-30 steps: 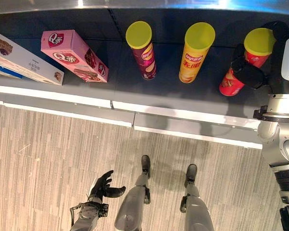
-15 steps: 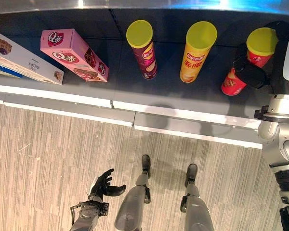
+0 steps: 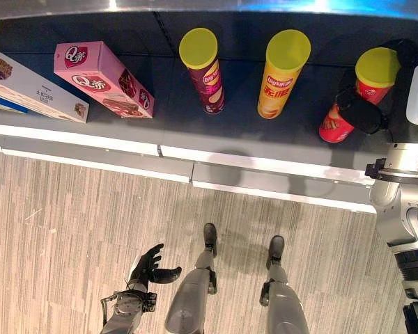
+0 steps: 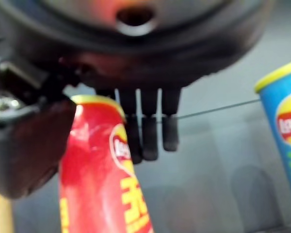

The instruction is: Put the goods on the table back onto the shelves and tidy them up.

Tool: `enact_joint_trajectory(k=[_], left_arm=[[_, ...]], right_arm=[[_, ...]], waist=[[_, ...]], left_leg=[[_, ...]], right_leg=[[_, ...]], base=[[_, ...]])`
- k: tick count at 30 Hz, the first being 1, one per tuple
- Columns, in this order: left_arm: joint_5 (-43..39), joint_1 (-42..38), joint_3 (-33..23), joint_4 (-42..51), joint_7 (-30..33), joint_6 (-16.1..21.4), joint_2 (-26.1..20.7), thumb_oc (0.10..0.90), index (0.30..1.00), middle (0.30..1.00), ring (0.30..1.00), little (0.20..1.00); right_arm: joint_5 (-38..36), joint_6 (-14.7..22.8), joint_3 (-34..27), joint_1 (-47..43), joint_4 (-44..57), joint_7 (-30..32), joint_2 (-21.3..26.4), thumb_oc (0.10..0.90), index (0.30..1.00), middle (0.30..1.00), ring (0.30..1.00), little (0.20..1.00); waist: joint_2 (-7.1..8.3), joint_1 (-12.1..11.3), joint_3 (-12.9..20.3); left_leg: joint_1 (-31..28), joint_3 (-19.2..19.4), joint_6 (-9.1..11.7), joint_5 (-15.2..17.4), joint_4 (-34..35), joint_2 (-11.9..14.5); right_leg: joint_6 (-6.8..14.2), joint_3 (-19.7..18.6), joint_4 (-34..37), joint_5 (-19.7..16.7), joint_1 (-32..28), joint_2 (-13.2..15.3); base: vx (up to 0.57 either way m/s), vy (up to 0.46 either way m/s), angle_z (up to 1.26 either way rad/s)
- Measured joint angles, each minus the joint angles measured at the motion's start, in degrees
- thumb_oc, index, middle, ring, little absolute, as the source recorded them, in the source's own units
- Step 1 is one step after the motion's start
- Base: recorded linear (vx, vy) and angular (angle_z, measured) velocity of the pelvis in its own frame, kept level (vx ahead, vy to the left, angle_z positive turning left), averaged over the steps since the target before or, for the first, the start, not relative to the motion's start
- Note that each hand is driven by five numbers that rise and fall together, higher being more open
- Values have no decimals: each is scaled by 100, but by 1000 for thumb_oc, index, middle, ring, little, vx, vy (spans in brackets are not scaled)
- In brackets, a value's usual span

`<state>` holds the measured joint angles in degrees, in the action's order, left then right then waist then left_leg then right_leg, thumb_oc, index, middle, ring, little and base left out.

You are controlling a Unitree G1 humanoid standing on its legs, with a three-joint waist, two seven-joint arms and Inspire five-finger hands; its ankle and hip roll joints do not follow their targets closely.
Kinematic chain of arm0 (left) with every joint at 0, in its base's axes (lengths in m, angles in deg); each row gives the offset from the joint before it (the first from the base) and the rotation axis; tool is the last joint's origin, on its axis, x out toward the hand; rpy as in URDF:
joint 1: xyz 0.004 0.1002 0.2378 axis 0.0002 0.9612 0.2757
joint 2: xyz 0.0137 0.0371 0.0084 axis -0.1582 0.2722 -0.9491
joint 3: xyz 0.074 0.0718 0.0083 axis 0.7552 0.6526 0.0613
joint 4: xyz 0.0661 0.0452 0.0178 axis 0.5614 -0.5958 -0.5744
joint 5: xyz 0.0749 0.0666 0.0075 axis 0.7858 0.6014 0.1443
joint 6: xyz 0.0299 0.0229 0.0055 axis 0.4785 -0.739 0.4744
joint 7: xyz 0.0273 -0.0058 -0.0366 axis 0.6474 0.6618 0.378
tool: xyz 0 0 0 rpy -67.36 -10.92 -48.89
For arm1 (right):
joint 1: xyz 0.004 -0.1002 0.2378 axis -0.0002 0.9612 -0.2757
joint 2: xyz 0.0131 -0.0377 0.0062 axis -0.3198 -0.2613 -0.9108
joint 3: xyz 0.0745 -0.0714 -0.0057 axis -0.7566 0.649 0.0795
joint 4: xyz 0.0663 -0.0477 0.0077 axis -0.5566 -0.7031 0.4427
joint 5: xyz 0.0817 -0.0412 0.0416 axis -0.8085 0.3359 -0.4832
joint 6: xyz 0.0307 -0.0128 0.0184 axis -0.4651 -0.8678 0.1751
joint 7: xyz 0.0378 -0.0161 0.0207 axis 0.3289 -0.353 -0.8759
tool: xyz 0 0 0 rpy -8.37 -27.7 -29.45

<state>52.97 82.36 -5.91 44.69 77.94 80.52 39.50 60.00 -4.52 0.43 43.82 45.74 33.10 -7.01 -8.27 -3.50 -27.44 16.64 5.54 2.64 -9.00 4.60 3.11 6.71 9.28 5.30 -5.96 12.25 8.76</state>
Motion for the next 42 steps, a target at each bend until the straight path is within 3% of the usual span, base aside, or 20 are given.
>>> enact_joint_trajectory(k=[22, 24, 25, 26, 27, 42], left_arm=[[-7, -1, 1, 14, 5, 11, -10, 800, 900, 900, 900, 900], [-6, -1, 2, 13, 5, 11, -10, 800, 900, 900, 900, 900], [-6, -1, 2, 13, 5, 11, -10, 800, 900, 900, 900, 900], [-6, -1, 2, 13, 5, 11, -10, 800, 900, 900, 900, 900], [-6, -1, 2, 13, 5, 11, -10, 800, 900, 900, 900, 900], [-4, -72, 5, -13, 9, 9, -14, 800, 900, 900, 900, 900]], right_arm=[[-134, -20, 6, -392, -418, 164, -5, 400, 300, 300, 300, 300], [-178, -16, 6, -392, -418, 166, -6, 563, 545, 545, 545, 545], [-195, -14, 6, -392, -418, 168, -8, 595, 592, 592, 592, 592], [-205, -11, 6, -392, -418, 173, -9, 733, 799, 799, 799, 799], [-215, -5, 6, -392, -418, 181, -12, 800, 900, 900, 900, 900], [-386, -2, 6, -357, -415, 252, -134, 800, 900, 900, 900, 900]], waist=[[-2, -51, 0], [-2, -46, 0], [-2, -42, 0], [-2, -39, 0], [-2, -38, 0], [51, 2, -34]], left_leg=[[62, -23, -6, -6, -1, -6], [63, -23, -5, -6, -1, -6], [63, -23, -5, -6, -1, -6], [64, -22, -5, -6, -1, -6], [66, -22, -5, -6, -1, -6], [70, -25, -6, -6, -1, -6]], right_leg=[[2, 31, 0, 0, 45, 6], [2, 31, 0, 0, 46, 6], [2, 31, 0, 0, 46, 6], [2, 30, 0, 0, 47, 6], [2, 30, 0, 0, 49, 6], [2, 35, -1, 0, 47, 6]], base=[[0, 0, 0], [0, 0, 0], [0, 0, 0], [0, 0, 0], [0, 0, 0], [0, 0, 0]])
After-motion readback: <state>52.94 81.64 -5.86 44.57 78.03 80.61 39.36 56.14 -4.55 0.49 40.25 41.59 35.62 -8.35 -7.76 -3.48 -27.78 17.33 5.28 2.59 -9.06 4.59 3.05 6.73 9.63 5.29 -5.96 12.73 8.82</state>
